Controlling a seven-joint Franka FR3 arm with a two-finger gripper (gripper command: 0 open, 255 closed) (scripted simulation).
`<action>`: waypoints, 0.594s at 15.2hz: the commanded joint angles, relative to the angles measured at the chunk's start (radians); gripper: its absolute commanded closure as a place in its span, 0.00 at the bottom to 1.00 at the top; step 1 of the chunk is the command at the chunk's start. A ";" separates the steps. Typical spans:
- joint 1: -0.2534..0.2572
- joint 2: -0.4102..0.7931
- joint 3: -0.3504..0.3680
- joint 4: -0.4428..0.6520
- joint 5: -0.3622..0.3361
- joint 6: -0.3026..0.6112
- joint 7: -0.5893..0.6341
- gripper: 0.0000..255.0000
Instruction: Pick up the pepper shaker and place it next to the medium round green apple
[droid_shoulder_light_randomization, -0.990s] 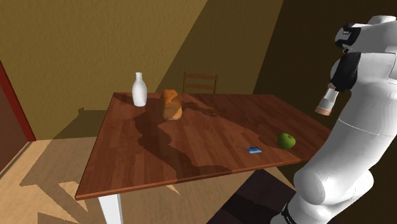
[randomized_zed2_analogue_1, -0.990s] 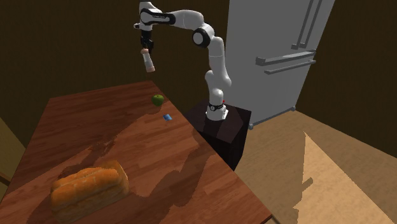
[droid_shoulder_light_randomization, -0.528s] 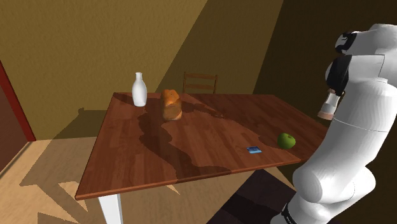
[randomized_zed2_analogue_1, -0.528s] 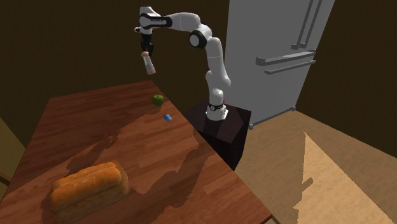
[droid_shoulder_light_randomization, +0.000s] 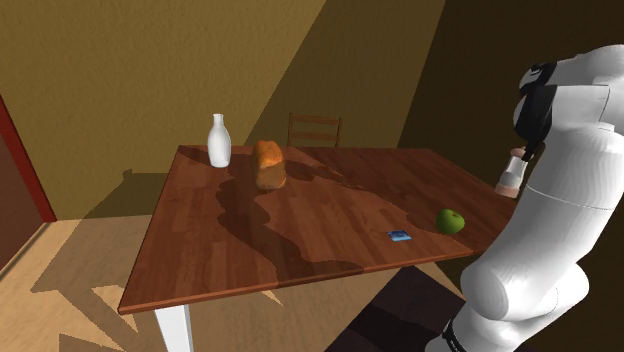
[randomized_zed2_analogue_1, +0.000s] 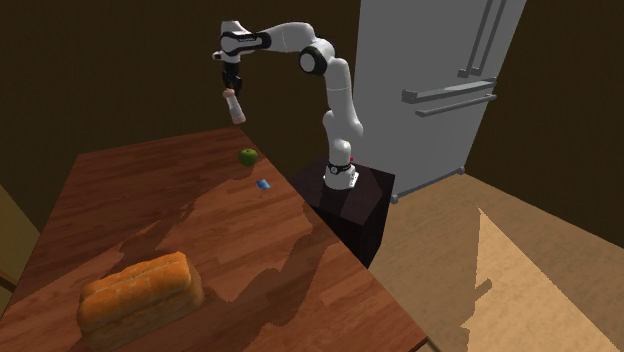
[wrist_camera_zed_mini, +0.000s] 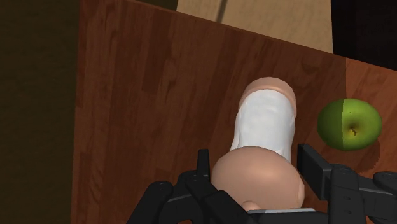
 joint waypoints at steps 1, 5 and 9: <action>0.007 -0.009 0.000 -0.035 -0.007 0.030 0.003 1.00; 0.013 -0.013 0.001 -0.092 -0.010 0.085 0.004 1.00; 0.016 -0.011 0.004 -0.145 -0.007 0.139 0.001 1.00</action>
